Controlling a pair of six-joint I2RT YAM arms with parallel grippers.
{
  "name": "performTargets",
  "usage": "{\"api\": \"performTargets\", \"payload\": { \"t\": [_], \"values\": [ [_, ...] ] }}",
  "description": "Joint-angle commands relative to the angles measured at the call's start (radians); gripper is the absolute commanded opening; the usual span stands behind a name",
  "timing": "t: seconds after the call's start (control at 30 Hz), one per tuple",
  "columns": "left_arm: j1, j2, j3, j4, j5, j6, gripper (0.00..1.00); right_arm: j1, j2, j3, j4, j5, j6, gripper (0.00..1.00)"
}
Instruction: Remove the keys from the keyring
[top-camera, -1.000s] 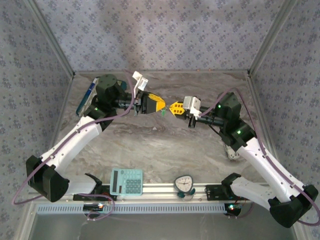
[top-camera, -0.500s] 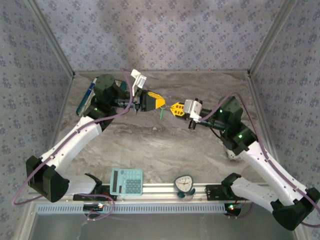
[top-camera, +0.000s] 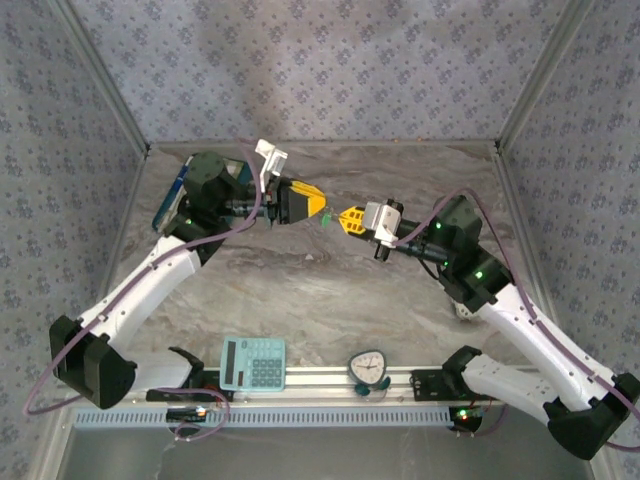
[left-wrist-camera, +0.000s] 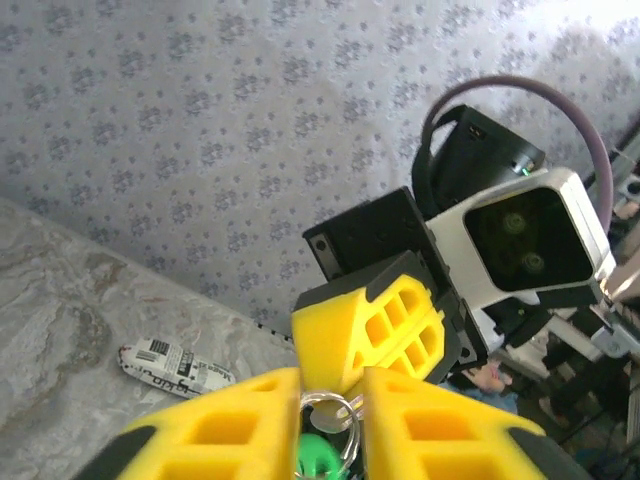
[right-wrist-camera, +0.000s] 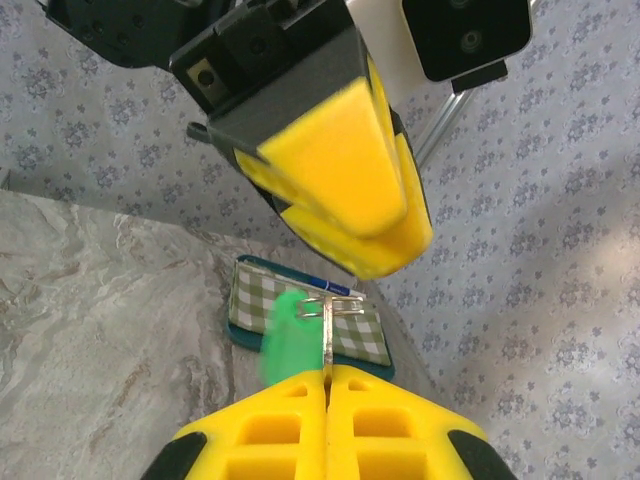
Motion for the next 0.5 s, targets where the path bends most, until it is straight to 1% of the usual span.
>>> {"api": "performTargets", "payload": {
  "t": [0.0,0.13,0.2,0.3,0.37,0.4,0.47],
  "values": [
    [0.019,-0.042,-0.016,0.042,-0.039,0.013,0.33,-0.011,-0.001,0.029,-0.033,0.0,-0.009,0.0],
    [0.037,-0.059,-0.033,0.044,-0.042,0.01,0.38,-0.018,0.012,0.049,-0.056,-0.019,-0.011,0.0],
    [0.041,-0.062,-0.037,0.036,-0.041,0.015,0.44,-0.022,0.021,0.06,-0.067,-0.03,-0.012,0.0],
    [0.041,-0.065,-0.039,0.015,-0.038,0.033,0.47,-0.028,0.035,0.074,-0.074,-0.053,-0.01,0.0],
    [0.041,-0.062,-0.039,0.013,-0.03,0.034,0.5,-0.031,0.043,0.081,-0.077,-0.064,-0.01,0.0],
    [0.04,-0.061,-0.038,0.011,-0.025,0.034,0.53,-0.033,0.047,0.085,-0.079,-0.073,-0.008,0.0],
    [0.038,-0.051,-0.033,0.011,-0.009,0.031,0.54,-0.036,0.054,0.091,-0.075,-0.085,-0.003,0.0]
  ]
}}
